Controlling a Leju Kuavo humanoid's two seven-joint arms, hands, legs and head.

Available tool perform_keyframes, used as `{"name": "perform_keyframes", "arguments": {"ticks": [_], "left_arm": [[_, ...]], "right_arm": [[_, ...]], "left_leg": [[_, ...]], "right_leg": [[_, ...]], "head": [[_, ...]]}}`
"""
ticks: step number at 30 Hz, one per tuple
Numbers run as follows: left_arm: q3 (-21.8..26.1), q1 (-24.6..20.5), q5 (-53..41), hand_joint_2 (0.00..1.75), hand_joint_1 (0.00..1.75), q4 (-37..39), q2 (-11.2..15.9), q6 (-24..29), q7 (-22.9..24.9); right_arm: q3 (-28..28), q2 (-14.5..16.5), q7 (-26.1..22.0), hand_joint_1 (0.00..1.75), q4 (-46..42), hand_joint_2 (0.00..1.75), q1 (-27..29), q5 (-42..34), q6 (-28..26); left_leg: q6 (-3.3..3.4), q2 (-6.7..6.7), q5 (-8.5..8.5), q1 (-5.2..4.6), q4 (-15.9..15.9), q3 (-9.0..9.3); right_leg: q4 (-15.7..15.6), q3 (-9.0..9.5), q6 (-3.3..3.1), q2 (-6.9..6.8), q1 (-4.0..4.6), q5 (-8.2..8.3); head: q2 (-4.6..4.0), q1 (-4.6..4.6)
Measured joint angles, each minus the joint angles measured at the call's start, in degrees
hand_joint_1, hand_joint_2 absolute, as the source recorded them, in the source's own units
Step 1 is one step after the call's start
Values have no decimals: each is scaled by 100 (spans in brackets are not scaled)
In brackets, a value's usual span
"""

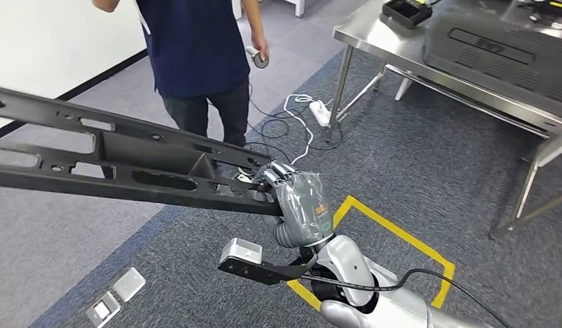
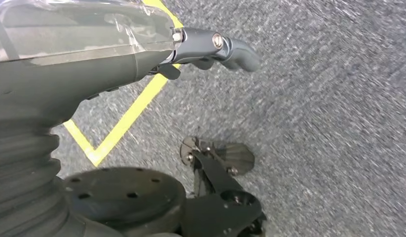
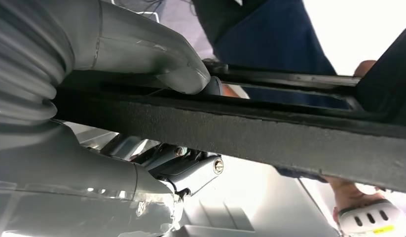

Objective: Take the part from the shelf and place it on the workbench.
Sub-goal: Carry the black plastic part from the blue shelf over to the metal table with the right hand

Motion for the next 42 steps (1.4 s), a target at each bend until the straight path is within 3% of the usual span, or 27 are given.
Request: {"name": "perform_keyframes", "arguments": {"ticks": [2, 4, 5, 7, 8, 9, 11, 13, 15, 17, 19, 21, 22, 23, 24, 26, 28, 29, 30, 31, 33, 35, 37, 38, 39, 40, 42], "left_arm": [[9, 2, 12, 175, 0, 1, 3, 0, -6], [15, 4, 16, 175, 0, 2, 7, -3, -16], [16, 9, 17, 175, 0, 2, 7, -5, -22], [16, 25, 21, 175, 0, 2, 7, -10, -27], [16, 28, 24, 175, 0, 2, 7, -11, -30], [16, 28, 26, 175, 0, 2, 5, -12, -31], [16, 19, 27, 175, 0, 2, 4, -14, -34], [17, 11, 28, 175, 0, 2, 3, -14, -34], [17, 4, 29, 175, 0, 2, 3, -14, -34], [16, -13, 28, 175, 0, 2, 3, -15, -35], [17, -24, 28, 175, 0, 2, 3, -15, -37], [18, -6, 29, 175, 0, 2, 3, -15, -36], [18, 8, 30, 175, 0, 2, 3, -15, -36], [18, 19, 31, 175, 0, 2, 3, -15, -36], [18, 22, 32, 175, 0, 2, 3, -15, -36], [19, 19, 35, 175, 0, 2, 3, -15, -37], [20, 17, 49, 175, 0, 3, 3, -14, -41], [20, 19, 59, 175, 0, 4, 3, -13, -43], [19, 22, 72, 175, 0, 3, 2, -11, -45], [19, 24, 81, 175, 0, 4, 2, -8, -48], [21, 25, 97, 175, 0, 5, 3, 3, -57], [25, 34, 112, 175, 0, 6, 4, 12, -75], [29, 52, 129, 175, 0, 6, 3, 25, -100], [33, 59, 136, 175, 0, 6, 3, 31, -114], [38, 61, 138, 175, 0, 6, 2, 36, -127], [42, 61, 140, 175, 0, 6, 1, 37, -137], [48, 56, 139, 175, 0, 6, -1, 38, -146]], "right_arm": [[-2, -2, -3, 175, 1, 175, 3, 2, -4], [-6, -3, -7, 175, 1, 175, 3, 11, -13], [-8, -3, -7, 175, 2, 175, 6, 18, -17], [-19, -6, 5, 175, 5, 175, 29, 32, -27], [-29, -8, 13, 175, 7, 175, 45, 42, -34], [-43, -11, 20, 175, 7, 175, 59, 56, -44], [-77, -17, 33, 175, 7, 175, 77, 89, -76], [-114, -25, 57, 175, 4, 175, 97, 116, -119], [-151, -38, 86, 175, 1, 175, 134, 141, -148], [-179, -54, 101, 175, -6, 175, 165, 171, -163], [-193, -62, 110, 175, -10, 175, 185, 197, -177], [-206, -62, 130, 175, -10, 175, 226, 213, -187], [-216, -63, 141, 175, -10, 175, 252, 221, -192], [-226, -65, 149, 175, -10, 175, 276, 232, -194], [-233, -68, 154, 175, -11, 175, 293, 243, -196], [-249, -75, 164, 175, -17, 175, 313, 262, -200], [-273, -80, 176, 175, -31, 175, 336, 272, -208], [-290, -83, 181, 175, -39, 175, 355, 275, -211], [-305, -87, 184, 175, -46, 175, 377, 275, -211], [-321, -93, 185, 175, -54, 175, 401, 275, -211], [-345, -107, 186, 175, -68, 175, 431, 277, -210], [-357, -114, 186, 175, -80, 175, 443, 279, -205], [-363, -115, 186, 175, -83, 175, 457, 279, -200], [-368, -117, 186, 175, -83, 175, 468, 278, -197], [-374, -119, 186, 175, -83, 175, 476, 278, -196], [-383, -120, 186, 175, -86, 175, 483, 278, -195], [-404, -121, 185, 175, -99, 175, 487, 279, -194]], "left_leg": [[62, 155, 22, 24, -66, 33], [106, 313, 33, 35, -105, 51], [117, 398, 26, 35, -105, 52], [112, 567, 4, 38, -99, 59], [102, 648, -13, 42, -95, 70], [86, 724, -32, 46, -91, 91], [32, 853, -79, 33, -83, 141], [-31, 959, -113, 2, -81, 185], [-94, 1053, -149, -3, -87, 233], [-152, 896, -294, 24, 77, 221], [-180, 591, -626, 42, 679, -28], [-183, 471, -907, 37, 1432, -414], [-177, 457, -901, 34, 1604, -524], [-163, 447, -773, 32, 1547, -530], [-142, 414, -550, 33, 1271, -435], [-96, 176, -137, 45, 483, -148], [-74, -44, -14, 46, 69, -5], [-67, -65, -30, 36, 43, 9], [-46, 2, -23, 36, 22, 18], [-16, 78, -10, 40, -11, 38], [48, 239, 22, 77, -87, 73], [80, 401, 23, 76, -109, 87], [82, 571, 5, 74, -108, 92], [74, 652, -8, 76, -107, 102], [62, 726, -25, 79, -106, 120], [42, 791, -46, 81, -105, 149], [-18, 893, -93, 57, -99, 202]], "right_leg": [[183, -89, 55, -179, 24, -130], [767, -371, 104, -545, 36, -444], [1132, -555, 125, -664, 19, -596], [1485, -738, 156, -762, -16, -641], [1343, -671, 165, -796, -30, -504], [994, -494, 168, -862, -39, -293], [239, -115, 146, -1116, -6, -4], [-43, 8, 83, -1229, 47, 26], [-53, 2, 14, -1092, 54, 29], [-77, 24, -46, -965, 28, 40], [-88, 39, -94, -849, 15, 46], [-83, 42, -117, -702, 30, 41], [-77, 46, -121, -616, 38, 40], [-69, 53, -120, -526, 44, 37], [-57, 61, -115, -438, 46, 32], [-14, 57, -86, -280, 49, 12], [16, 13, -34, -146, 31, 4], [13, -10, -1, -81, 15, 11], [-1, -23, 33, -10, -1, 23], [9, -31, 63, -26, -3, 15], [284, -160, 118, -309, 18, -169], [964, -489, 168, -666, 12, -528], [1519, -766, 205, -767, -18, -702], [1508, -758, 216, -791, -33, -626], [1268, -633, 221, -825, -46, -454], [855, -415, 219, -911, -51, -235], [146, -52, 170, -1142, -6, 17]], "head": [[0, 33], [0, 117], [0, 154], [0, 203], [0, 228], [0, 256], [0, 302], [0, 295], [0, 253], [0, 213], [0, 136], [0, 66], [0, 48], [0, 37], [0, 26], [0, 4], [0, -4], [0, -4], [0, -8], [0, -14], [0, 50], [0, 143], [0, 190], [0, 216], [0, 244], [0, 274], [0, 309]]}}
